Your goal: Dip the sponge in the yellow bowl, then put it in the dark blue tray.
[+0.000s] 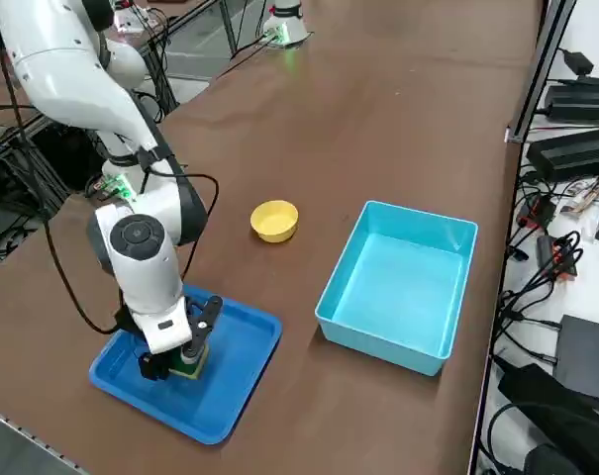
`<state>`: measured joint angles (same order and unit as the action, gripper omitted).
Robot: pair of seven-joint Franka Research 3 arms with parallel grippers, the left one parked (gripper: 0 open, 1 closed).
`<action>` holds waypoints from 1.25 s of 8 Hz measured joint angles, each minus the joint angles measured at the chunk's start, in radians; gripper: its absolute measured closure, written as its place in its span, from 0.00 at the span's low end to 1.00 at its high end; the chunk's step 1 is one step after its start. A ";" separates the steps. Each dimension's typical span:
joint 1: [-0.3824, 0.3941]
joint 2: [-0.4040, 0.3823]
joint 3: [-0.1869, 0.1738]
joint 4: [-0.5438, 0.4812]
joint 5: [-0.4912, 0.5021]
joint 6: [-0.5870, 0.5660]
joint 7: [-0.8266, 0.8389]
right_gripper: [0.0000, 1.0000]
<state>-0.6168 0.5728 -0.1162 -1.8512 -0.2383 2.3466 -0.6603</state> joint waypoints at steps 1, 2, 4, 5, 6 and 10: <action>0.001 -0.033 0.007 0.036 0.019 -0.093 0.011 0.00; 0.009 -0.076 0.019 0.093 0.060 -0.219 0.016 0.00; 0.055 -0.144 0.033 0.257 0.146 -0.488 0.027 0.00; 0.084 -0.158 0.036 0.352 0.187 -0.594 0.031 0.00; 0.112 -0.167 0.037 0.433 0.222 -0.666 0.033 0.00; 0.280 -0.283 0.044 0.530 0.251 -0.730 0.200 0.00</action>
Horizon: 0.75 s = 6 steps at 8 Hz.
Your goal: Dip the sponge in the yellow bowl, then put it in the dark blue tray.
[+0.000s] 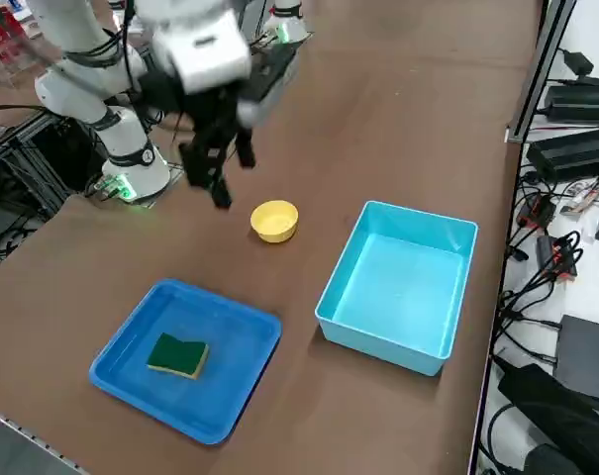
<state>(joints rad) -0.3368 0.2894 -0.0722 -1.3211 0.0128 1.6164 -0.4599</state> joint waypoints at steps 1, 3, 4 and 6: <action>0.069 -0.038 0.002 0.000 0.001 -0.014 0.097 0.00; 0.228 -0.099 -0.011 -0.023 -0.001 -0.070 0.243 0.00; 0.309 -0.128 -0.031 -0.057 -0.003 -0.077 0.302 0.00; 0.425 -0.193 -0.074 -0.148 -0.005 -0.076 0.349 0.00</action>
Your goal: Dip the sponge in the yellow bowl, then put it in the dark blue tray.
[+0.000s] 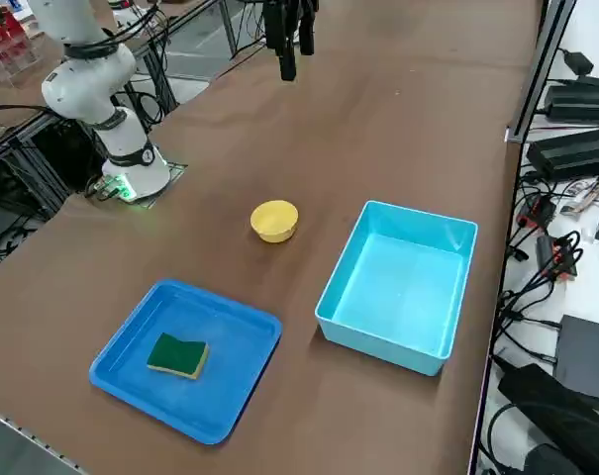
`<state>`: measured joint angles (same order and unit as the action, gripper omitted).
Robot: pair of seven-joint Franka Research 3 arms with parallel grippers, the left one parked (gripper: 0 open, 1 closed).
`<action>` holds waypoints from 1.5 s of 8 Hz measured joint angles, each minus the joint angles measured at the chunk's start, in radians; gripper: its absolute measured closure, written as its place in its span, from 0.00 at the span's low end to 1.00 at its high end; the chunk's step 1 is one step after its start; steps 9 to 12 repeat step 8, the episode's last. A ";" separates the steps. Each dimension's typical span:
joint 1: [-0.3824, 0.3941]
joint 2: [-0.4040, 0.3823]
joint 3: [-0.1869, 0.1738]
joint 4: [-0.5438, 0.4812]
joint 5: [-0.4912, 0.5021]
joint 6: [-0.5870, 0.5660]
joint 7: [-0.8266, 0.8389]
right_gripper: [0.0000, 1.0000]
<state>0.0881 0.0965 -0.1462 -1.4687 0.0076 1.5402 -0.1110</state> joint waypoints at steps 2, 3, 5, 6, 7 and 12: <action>0.031 -0.075 -0.015 -0.084 -0.001 0.006 0.001 0.00; 0.031 -0.113 -0.013 -0.125 -0.001 0.015 0.001 0.00; 0.013 -0.171 0.018 -0.188 -0.017 0.034 0.001 0.00; -0.004 -0.183 0.040 -0.201 -0.026 0.039 0.001 0.00; -0.016 -0.187 0.050 -0.203 -0.027 0.040 0.001 0.00; -0.021 -0.187 0.053 -0.203 -0.027 0.044 0.005 0.00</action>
